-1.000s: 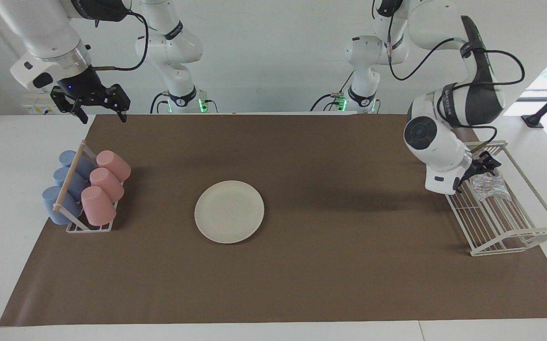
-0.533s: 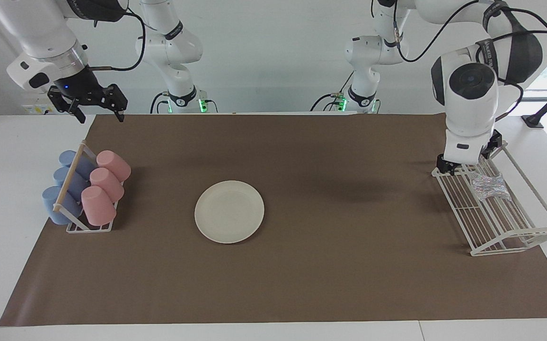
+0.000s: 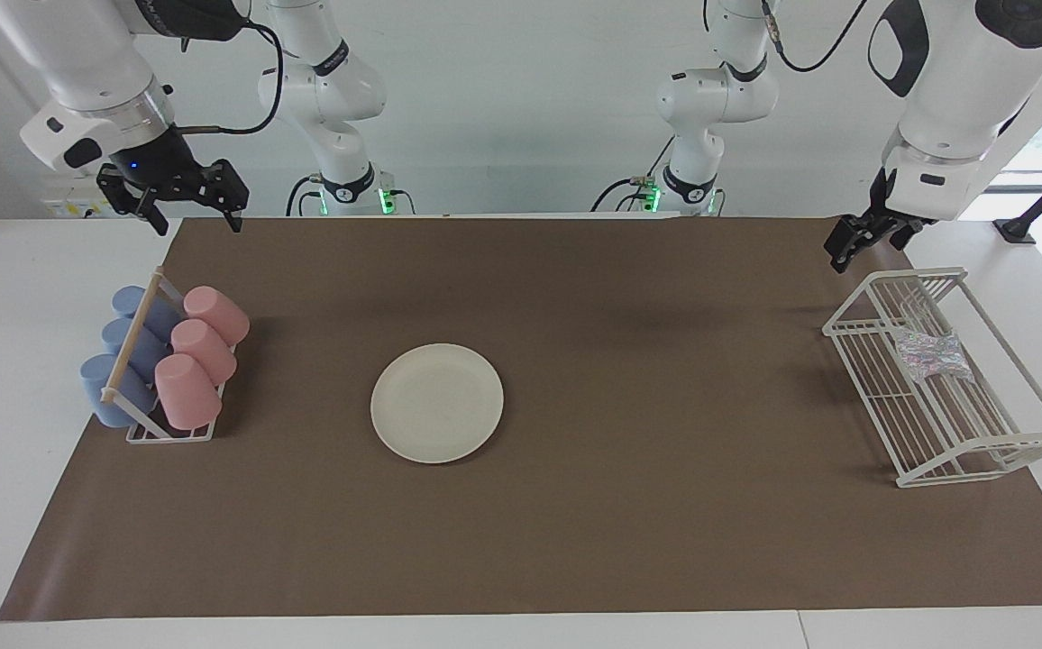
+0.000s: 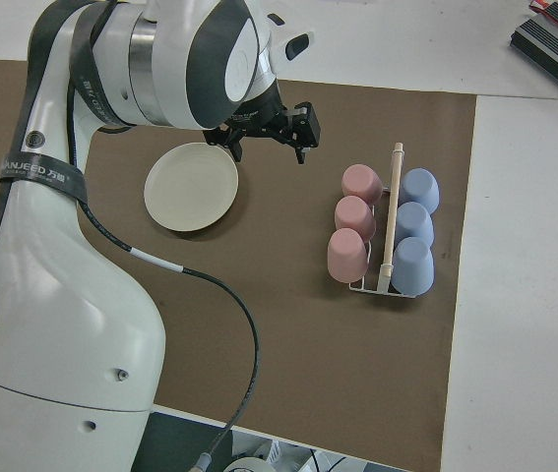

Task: Wipe plate with sponge

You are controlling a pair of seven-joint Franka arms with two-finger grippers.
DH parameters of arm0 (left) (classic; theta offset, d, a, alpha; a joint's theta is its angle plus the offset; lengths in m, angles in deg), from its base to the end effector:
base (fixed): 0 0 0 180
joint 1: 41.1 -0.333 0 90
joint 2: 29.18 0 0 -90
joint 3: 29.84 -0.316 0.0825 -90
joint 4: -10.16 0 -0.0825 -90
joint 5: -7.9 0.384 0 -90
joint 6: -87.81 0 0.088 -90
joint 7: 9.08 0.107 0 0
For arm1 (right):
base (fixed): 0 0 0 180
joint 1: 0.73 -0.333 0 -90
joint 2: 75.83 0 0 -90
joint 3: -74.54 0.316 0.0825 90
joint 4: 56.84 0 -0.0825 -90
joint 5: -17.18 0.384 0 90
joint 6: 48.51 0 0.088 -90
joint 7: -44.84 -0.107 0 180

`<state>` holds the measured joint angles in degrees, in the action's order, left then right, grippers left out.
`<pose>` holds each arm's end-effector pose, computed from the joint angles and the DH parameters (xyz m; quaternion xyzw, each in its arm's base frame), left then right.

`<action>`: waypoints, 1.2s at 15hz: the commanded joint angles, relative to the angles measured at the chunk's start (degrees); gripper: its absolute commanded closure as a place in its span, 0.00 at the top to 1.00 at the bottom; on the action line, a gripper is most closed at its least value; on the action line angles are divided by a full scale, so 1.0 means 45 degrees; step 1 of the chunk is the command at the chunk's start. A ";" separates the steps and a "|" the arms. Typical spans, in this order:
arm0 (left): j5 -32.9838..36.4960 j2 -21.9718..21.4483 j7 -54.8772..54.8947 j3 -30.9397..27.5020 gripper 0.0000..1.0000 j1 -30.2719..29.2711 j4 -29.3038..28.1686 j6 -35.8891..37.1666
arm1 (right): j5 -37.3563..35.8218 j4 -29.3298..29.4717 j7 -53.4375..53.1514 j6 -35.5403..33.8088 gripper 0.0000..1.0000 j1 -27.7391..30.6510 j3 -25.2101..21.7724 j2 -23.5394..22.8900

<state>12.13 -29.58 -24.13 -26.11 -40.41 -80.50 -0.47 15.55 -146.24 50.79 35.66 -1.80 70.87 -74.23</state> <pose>0.5479 -0.0344 0.6206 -0.9948 -0.0930 0.0107 0.0395 0.5345 -0.0281 0.6360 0.9990 0.0283 -0.0326 0.0109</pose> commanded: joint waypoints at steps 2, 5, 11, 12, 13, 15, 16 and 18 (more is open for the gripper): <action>-0.0803 -0.0613 0.1507 0.0050 1.00 -0.0233 -0.0419 0.0886 | -0.0126 0.0003 0.0008 0.0025 1.00 -0.0093 0.0072 0.0093; -0.0959 -0.0926 0.1392 -0.0144 1.00 0.0449 -0.0499 0.1413 | -0.0126 0.0003 -0.0032 0.0025 1.00 -0.0113 0.0072 0.0093; -0.1467 -0.0790 0.0511 -0.0341 1.00 0.1057 -0.0186 0.0832 | -0.0087 0.0022 -0.0051 0.0025 1.00 -0.0114 0.0287 0.0093; -0.1467 -0.0693 0.0609 -0.0341 1.00 0.1038 -0.0206 0.0424 | -0.0087 0.0003 -0.0051 0.0025 1.00 -0.0113 0.0287 0.0093; -0.1545 -0.0538 0.0687 -0.0360 1.00 0.1037 -0.0168 0.0014 | -0.0087 0.0003 -0.0032 0.0025 1.00 -0.0113 0.0287 0.0093; -0.1468 -0.0477 0.0688 -0.0283 1.00 0.1076 -0.0147 0.0106 | -0.0009 0.0003 -0.0032 -0.0033 1.00 -0.0133 0.0287 0.0093; -0.1409 -0.0477 0.0688 -0.0224 1.00 0.1076 -0.0186 0.0127 | 0.0185 0.0003 -0.0032 -0.0034 1.00 -0.0133 0.0287 0.0093; -0.1389 -0.0458 0.0708 -0.0224 1.00 0.1076 -0.0187 0.0185 | 0.0478 0.0003 -0.0032 0.0044 1.00 -0.0133 0.0287 0.0093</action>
<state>6.13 -31.47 -21.13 -26.51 -36.41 -80.94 0.93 16.20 -146.21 50.78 35.66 -2.61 71.88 -74.23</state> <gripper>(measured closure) 0.000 0.000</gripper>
